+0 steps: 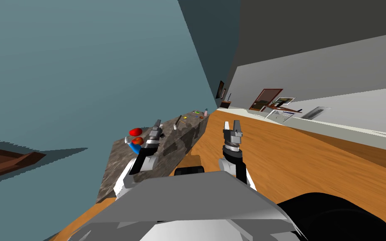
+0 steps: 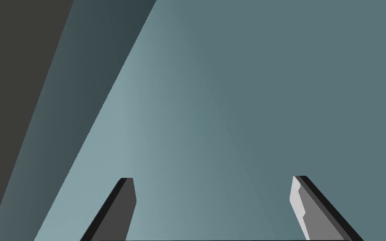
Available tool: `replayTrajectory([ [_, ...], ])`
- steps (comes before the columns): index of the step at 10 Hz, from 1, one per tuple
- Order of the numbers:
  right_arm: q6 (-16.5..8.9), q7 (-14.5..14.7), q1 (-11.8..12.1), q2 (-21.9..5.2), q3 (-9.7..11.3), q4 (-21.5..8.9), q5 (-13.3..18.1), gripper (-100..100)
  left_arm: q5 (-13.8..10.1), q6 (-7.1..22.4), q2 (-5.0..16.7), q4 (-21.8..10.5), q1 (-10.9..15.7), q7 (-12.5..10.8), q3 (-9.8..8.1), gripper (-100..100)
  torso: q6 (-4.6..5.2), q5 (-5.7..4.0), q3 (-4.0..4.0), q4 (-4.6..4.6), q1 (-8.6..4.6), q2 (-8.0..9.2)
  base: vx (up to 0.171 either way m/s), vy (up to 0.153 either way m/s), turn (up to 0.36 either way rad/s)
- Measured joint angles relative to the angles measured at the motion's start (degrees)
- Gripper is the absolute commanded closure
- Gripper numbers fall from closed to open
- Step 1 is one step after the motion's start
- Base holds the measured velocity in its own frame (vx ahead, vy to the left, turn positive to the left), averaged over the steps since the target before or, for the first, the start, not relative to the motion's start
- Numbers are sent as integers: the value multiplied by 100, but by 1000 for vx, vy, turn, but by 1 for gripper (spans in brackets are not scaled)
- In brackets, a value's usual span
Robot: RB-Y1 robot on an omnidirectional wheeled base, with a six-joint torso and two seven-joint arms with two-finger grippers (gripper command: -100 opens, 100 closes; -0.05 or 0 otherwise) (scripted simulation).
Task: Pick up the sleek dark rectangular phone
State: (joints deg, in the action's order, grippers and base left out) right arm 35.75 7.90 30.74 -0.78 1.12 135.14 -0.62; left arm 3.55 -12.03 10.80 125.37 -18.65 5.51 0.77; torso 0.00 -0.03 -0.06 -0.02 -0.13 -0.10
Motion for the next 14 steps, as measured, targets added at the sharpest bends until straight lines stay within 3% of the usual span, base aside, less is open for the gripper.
replayTrajectory([
  [3, 0, 0, 0, 0, 0, 0, 0, 0, -146, 475, 255, -59, 267, 286, -99, -100, 0, -2, 0, 0, -7, 0, 18, -50, 6],
  [14, 0, 0, 0, 0, 0, 0, 0, 0, -618, 2088, 864, -452, 1081, 1156, -426, -100, -1, 1, 1, 0, 3, 2, 15, -33, -2],
])
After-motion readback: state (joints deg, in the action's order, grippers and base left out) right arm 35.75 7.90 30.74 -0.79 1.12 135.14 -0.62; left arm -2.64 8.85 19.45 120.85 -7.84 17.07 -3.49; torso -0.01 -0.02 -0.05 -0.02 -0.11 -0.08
